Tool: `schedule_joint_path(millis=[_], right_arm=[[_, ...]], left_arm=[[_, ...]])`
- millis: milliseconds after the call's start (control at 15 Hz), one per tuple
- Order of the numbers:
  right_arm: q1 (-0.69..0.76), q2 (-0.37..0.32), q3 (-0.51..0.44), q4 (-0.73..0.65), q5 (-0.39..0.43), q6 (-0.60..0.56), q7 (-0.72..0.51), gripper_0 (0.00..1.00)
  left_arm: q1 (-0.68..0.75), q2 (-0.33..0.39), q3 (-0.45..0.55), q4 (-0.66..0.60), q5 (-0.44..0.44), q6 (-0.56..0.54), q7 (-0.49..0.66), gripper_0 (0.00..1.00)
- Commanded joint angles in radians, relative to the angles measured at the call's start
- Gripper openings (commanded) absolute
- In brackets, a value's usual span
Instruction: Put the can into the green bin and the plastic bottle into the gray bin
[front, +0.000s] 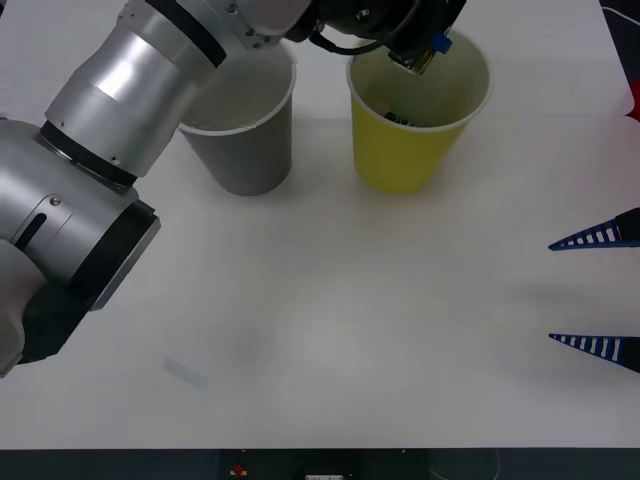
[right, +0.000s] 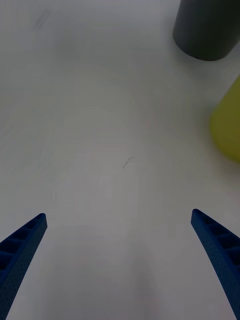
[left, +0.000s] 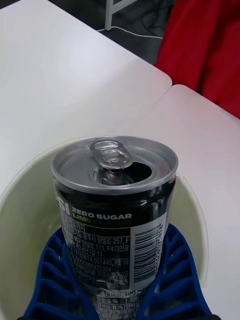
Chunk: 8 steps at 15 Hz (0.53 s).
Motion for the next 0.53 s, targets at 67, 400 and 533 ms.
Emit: schedule_joint_path(millis=[67, 400, 533], right_arm=[[0.000, 0.000, 0.000, 0.000, 0.000, 0.000, 0.000, 1.00], [0.000, 0.000, 0.000, 0.000, 0.000, 0.000, 0.000, 1.00], [0.000, 0.000, 0.000, 0.000, 0.000, 0.000, 0.000, 1.00]], left_arm=[[-0.001, 0.000, -0.014, 0.010, -0.005, 0.004, -0.021, 0.00], [-0.001, 0.002, -0.021, 0.013, -0.010, -0.009, -0.055, 1.00], [-0.001, 0.002, -0.026, 0.013, -0.008, -0.008, -0.055, 1.00]])
